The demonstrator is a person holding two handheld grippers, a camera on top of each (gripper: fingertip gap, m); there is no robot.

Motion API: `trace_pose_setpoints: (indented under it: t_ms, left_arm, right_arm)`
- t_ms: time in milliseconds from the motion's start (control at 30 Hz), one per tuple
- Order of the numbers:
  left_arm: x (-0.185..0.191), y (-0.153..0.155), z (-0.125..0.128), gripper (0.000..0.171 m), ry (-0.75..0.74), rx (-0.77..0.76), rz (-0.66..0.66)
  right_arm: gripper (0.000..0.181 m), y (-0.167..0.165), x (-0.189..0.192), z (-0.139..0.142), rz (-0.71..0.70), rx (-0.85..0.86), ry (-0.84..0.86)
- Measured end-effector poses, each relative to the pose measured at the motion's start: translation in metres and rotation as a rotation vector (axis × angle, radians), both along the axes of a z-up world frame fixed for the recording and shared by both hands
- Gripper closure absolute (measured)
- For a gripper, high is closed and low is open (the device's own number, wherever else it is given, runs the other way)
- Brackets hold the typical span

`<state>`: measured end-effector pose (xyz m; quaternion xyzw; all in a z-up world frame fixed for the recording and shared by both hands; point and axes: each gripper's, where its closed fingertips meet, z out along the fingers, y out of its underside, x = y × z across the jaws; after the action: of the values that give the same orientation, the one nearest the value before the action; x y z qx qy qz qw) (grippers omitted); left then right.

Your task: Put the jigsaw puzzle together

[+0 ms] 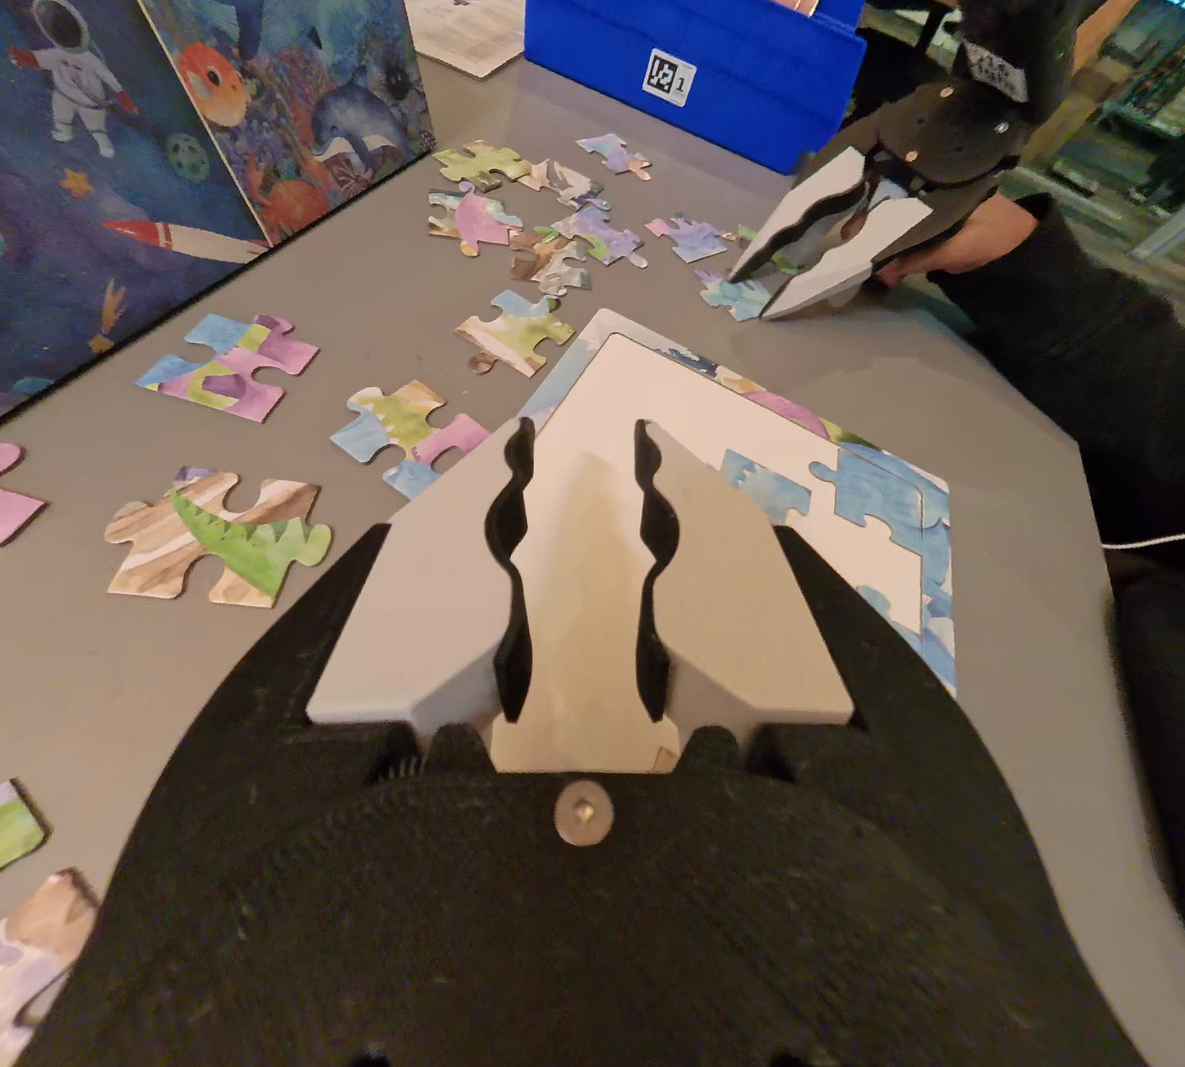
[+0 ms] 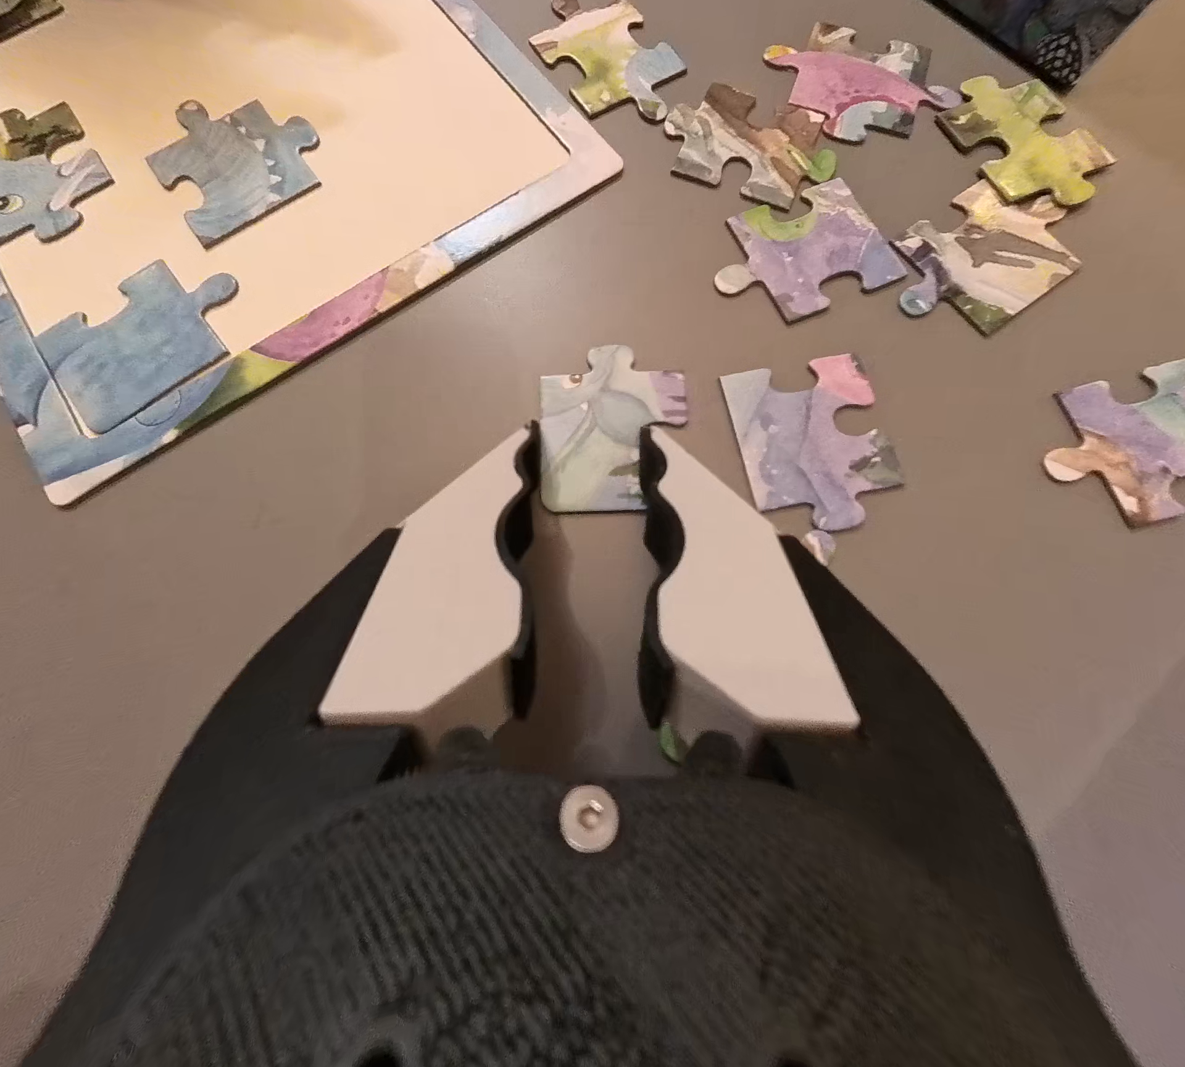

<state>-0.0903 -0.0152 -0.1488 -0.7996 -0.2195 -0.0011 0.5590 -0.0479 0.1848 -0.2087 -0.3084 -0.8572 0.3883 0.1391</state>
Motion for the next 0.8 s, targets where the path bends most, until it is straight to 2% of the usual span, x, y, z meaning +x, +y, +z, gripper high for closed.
trace_pose_setpoints:
  t_ms: [133, 300, 433, 667, 800]
  left_arm:
    - [0.005, 0.004, 0.003, 0.141, -0.030, 0.028, -0.025]
    - [0.006, 0.004, 0.005, 0.141, 0.002, 0.016, -0.022]
    - [0.004, 0.003, 0.003, 0.141, 0.008, 0.003, -0.017]
    - [0.009, 0.007, 0.003, 0.141, 0.003, 0.008, -0.036]
    - [0.010, 0.009, -0.001, 0.141, 0.008, -0.013, -0.041]
  right_arm:
    - [0.152, -0.002, 0.002, 0.000, 0.015, 0.003, 0.000]
    - [0.152, -0.006, 0.005, 0.001, 0.037, -0.001, -0.002]
    - [0.152, -0.018, 0.011, 0.017, 0.089, -0.112, 0.006]
    - [0.153, -0.061, 0.033, 0.053, 0.252, -0.261, 0.096]
    - [0.153, -0.101, 0.057, 0.063, 0.397, -0.286, 0.130]
